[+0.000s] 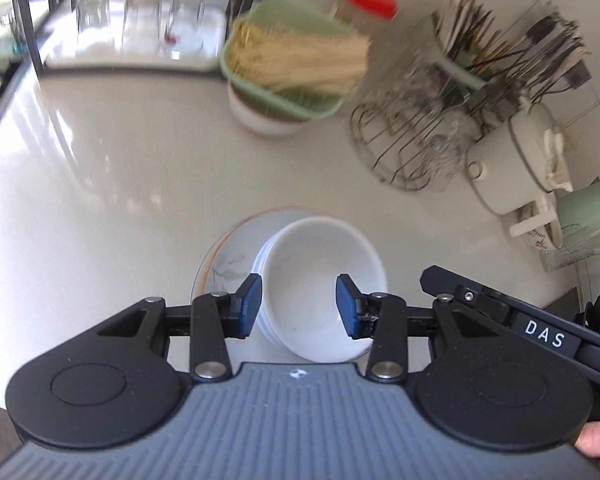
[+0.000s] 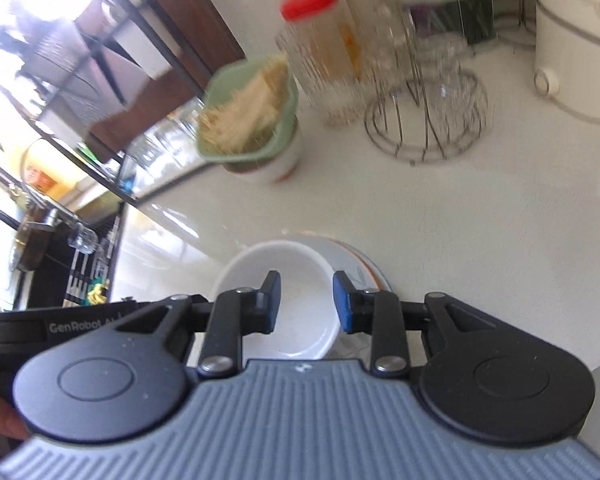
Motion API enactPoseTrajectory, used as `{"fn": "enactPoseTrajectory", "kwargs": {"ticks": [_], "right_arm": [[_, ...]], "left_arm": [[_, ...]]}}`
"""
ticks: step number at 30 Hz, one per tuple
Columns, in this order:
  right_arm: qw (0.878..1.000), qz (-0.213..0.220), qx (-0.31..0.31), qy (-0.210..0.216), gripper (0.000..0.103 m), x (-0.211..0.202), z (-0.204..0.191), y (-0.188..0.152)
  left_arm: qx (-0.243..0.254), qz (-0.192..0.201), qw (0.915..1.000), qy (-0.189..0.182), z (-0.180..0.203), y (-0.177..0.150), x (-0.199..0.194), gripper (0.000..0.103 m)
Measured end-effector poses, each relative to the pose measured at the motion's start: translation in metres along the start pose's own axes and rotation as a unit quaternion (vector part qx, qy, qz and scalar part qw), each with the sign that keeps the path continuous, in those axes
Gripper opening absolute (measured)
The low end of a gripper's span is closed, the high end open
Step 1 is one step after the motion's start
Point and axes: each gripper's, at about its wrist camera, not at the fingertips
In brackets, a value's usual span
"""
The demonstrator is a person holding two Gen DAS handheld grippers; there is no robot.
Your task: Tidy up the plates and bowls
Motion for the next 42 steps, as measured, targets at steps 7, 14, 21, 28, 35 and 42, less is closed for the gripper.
{"fn": "enactPoseTrajectory", "kwargs": {"ticks": [7,14,21,28,35,42], "right_arm": [[0.997,0.057,-0.018,0.043,0.032,-0.060,-0.006,-0.005],[0.990,0.115,-0.047,0.062,0.032,-0.111,-0.003,-0.023],[0.981,0.162,-0.081,0.068,0.032,-0.145,0.010,-0.049],[0.974,0.180,-0.110,0.078,0.032,-0.172,0.022,-0.078],[0.971,0.184,-0.126,0.086,0.032,-0.190,0.029,-0.105],[0.966,0.193,-0.144,0.090,0.032,-0.201,0.039,-0.141]], "left_arm": [[0.028,0.072,0.9959,0.048,0.026,-0.015,-0.063,0.047],[0.026,0.119,0.9906,0.061,0.048,-0.045,-0.114,0.048],[0.019,0.161,0.9834,0.080,0.068,-0.082,-0.149,0.048],[0.031,0.174,0.9799,0.092,0.089,-0.119,-0.169,0.051],[0.041,0.189,0.9752,0.108,0.108,-0.162,-0.186,0.062],[0.056,0.191,0.9719,0.125,0.118,-0.206,-0.191,0.073]]}}
Point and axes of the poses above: each gripper's, at about its wrist camera, not at the fingertips, and x roughly the way its jaws point, z to its right, y to its top, and after that the axes turned 13 degrees about x, right-handed
